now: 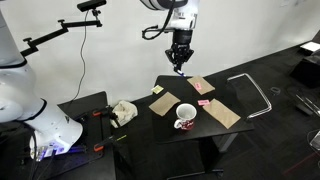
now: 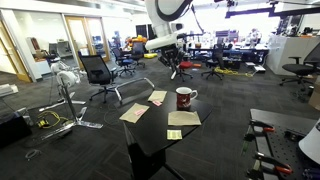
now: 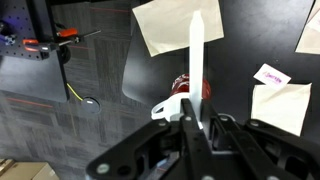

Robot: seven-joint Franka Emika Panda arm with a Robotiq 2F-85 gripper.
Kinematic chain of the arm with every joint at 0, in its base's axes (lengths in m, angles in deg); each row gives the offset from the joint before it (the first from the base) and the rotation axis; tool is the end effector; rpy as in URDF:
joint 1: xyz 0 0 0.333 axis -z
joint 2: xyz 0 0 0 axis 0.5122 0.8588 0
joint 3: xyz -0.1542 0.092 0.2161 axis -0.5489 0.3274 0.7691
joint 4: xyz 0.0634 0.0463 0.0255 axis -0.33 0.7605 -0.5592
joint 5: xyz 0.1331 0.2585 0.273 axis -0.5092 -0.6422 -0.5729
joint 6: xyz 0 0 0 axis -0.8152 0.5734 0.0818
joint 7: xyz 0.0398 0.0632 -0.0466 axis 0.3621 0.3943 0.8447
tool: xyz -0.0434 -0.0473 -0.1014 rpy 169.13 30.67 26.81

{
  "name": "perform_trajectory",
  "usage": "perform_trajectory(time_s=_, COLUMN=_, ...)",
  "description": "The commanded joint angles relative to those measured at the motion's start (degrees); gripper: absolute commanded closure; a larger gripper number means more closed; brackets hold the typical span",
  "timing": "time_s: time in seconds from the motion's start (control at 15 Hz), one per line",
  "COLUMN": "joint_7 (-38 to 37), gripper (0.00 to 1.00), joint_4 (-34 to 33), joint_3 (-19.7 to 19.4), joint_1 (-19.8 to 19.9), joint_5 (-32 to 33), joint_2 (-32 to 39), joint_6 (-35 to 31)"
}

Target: Place the pen on the table into the mug

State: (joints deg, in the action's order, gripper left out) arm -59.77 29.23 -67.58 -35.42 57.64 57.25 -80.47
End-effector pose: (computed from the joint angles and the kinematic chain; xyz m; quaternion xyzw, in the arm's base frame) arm 0.6137 -0.0317 0.3536 0.7300 -0.6700 -0.0136 0.1344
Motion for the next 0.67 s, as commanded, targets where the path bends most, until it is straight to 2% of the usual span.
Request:
perform_trajectory(time_s=0.0, joint_7=-4.0, gripper=0.96, joint_4=-2.3, joint_3=0.2, joint_1=-0.7, joint_5=4.9, joint_2=-0.3, joint_6=4.3)
perform_trajectory(time_s=0.07, joint_7=-1.6, gripper=0.86, joint_4=-1.1, joint_3=0.8, joint_1=0.4, joint_5=2.9, joint_2=0.0, joint_6=1.9)
perform_trajectory(time_s=0.4, joint_7=-2.3, gripper=0.86, joint_4=-1.6, joint_3=0.8, joint_1=0.2, joint_5=4.2, joint_2=0.0, joint_6=2.4)
perform_trajectory(time_s=0.47, joint_7=-2.3, gripper=0.96, joint_4=-1.6, joint_3=0.8, joint_1=0.2, joint_5=4.2, joint_2=0.0, joint_6=2.4)
perform_trajectory(time_s=0.6, joint_7=-7.6, gripper=0.96, joint_4=-0.2, joint_3=-0.1, joint_1=-1.1, joint_5=8.5, joint_2=-1.0, joint_6=1.0)
